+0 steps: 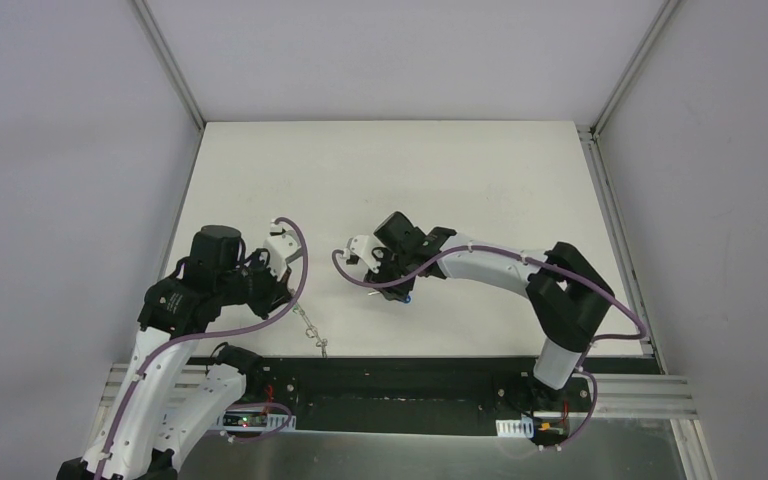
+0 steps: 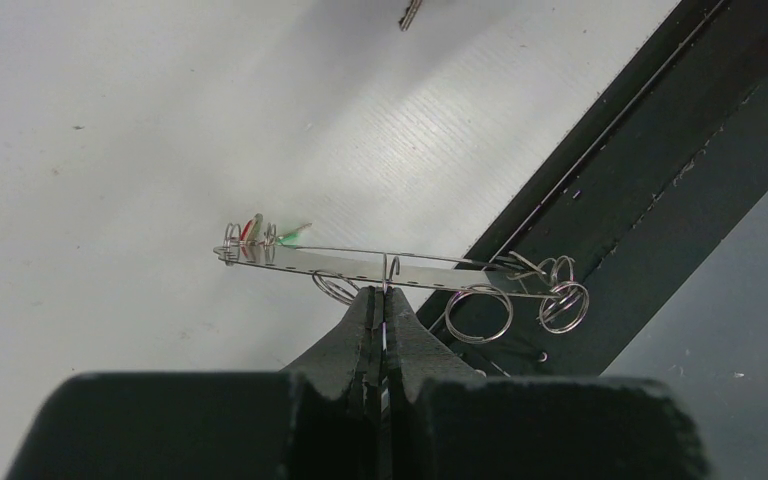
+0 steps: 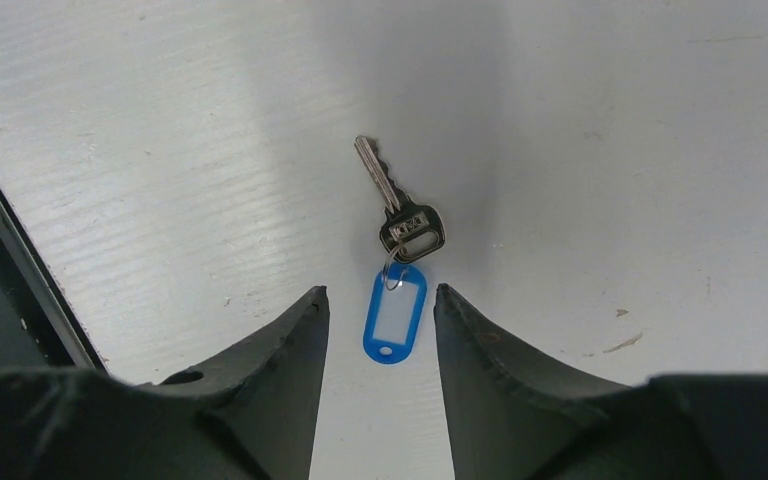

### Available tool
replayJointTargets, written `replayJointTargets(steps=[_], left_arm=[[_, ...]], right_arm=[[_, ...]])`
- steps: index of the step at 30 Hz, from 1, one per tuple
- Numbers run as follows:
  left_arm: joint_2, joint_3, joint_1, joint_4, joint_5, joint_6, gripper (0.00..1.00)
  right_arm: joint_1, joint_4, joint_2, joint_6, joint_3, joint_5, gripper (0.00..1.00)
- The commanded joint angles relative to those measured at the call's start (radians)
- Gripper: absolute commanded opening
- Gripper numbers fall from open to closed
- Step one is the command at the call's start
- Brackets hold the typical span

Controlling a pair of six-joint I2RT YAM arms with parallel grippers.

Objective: Put the keys on the keyring

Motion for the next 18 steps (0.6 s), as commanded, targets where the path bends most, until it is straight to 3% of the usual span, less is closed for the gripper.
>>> replayJointTargets(steps=[1,18], left_arm=[[-0.003,0.020,0.010,0.017,0.043,-0.010,0.00],[-0.025,0.018,0.021,0.022,0.075,-0.021,0.00]], right_arm=[[0.004,-0.013,0.026,-0.020,0.030,0.004,0.46],[0.004,0.002,0.079,-0.030,0.049,0.038,0.29]])
